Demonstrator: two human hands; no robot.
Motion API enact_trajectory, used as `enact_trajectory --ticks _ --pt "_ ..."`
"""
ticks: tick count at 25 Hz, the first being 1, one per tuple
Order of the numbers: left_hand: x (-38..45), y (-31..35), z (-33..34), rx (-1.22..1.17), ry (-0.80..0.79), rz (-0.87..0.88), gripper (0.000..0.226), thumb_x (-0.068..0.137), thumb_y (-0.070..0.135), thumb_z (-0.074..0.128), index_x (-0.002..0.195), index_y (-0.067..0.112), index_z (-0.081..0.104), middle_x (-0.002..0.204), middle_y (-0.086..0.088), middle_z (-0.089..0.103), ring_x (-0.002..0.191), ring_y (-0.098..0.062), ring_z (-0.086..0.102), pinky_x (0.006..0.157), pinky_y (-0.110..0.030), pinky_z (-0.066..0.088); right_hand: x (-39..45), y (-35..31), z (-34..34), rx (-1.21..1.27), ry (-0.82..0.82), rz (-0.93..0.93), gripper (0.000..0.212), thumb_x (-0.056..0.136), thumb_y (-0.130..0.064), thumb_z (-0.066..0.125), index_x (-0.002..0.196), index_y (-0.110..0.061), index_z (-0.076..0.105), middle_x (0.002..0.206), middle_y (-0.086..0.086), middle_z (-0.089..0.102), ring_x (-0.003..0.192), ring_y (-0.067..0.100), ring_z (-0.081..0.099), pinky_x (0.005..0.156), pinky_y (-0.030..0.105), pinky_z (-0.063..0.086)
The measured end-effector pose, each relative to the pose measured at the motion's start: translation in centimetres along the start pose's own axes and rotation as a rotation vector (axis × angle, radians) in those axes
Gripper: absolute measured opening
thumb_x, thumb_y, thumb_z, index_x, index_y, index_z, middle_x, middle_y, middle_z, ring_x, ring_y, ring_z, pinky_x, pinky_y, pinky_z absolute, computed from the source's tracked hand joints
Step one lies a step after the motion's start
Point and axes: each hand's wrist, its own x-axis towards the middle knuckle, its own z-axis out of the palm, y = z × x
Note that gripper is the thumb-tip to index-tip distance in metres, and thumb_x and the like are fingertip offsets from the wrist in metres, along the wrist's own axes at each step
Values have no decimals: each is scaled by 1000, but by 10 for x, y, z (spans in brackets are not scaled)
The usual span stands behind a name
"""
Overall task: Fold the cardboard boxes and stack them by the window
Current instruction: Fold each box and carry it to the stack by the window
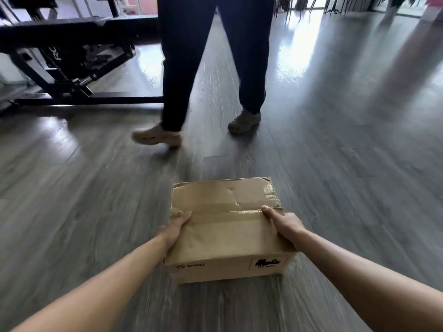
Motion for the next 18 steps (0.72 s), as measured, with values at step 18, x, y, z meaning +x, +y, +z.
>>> enact_trajectory --ticks 18 --pt "-260 426 -20 -47 17 414 67 65 69 79 117 27 71 112 -3 74 98 -21 70 92 -42 57 -194 -312 -336 243 301 -249 47 78 -75 63 82 -29 70 94 3 72 91 26 65 89 41 54"
